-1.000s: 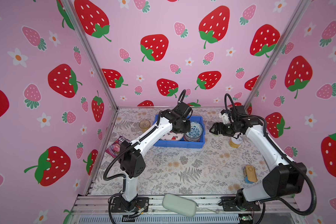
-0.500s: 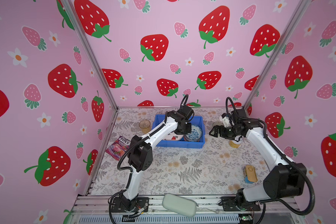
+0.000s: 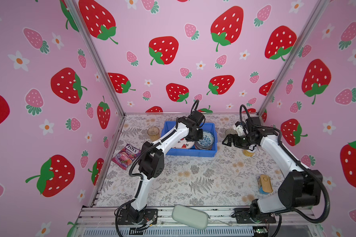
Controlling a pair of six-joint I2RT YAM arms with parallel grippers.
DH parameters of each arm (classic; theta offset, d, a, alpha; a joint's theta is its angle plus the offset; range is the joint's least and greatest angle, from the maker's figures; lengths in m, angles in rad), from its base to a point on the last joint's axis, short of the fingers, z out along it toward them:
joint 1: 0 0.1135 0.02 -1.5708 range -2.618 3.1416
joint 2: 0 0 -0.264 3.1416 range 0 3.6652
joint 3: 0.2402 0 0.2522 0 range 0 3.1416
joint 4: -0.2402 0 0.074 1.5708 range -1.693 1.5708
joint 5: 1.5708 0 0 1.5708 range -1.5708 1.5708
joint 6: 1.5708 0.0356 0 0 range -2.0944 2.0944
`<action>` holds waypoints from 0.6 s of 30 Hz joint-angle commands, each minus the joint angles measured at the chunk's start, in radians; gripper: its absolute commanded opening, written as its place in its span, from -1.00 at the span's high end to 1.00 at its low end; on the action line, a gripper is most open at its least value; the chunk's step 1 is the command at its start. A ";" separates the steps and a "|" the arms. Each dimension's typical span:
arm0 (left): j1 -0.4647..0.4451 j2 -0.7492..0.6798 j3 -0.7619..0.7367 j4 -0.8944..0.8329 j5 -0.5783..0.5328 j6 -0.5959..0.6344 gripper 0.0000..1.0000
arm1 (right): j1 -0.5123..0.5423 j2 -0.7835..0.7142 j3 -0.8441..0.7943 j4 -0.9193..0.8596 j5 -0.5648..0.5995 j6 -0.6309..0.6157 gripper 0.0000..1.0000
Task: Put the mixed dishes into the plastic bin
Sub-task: 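Carry the blue-floral bowl over the bin with left gripper while right withdraws, then lower the blue-floral bowl onto the bowls, open left gripper while right reaches the cup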
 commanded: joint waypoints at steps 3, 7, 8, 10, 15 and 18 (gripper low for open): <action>0.003 0.001 0.060 0.006 0.022 -0.012 0.66 | -0.010 0.016 -0.009 0.003 -0.025 -0.033 -0.99; 0.004 0.003 0.058 0.005 0.028 -0.012 0.49 | -0.012 0.025 -0.008 0.007 -0.029 -0.034 -0.99; 0.003 0.004 0.058 0.005 0.031 -0.013 0.44 | -0.012 0.026 -0.009 0.009 -0.030 -0.034 -0.99; 0.003 0.002 0.058 0.004 0.035 -0.015 0.35 | -0.014 0.028 -0.009 0.008 -0.033 -0.034 -0.99; 0.004 -0.007 0.054 0.005 0.048 -0.018 0.13 | -0.015 0.029 -0.003 0.009 -0.032 -0.034 -0.99; 0.003 -0.018 0.055 0.004 0.056 -0.018 -0.06 | -0.016 0.028 0.000 0.007 -0.027 -0.034 -0.99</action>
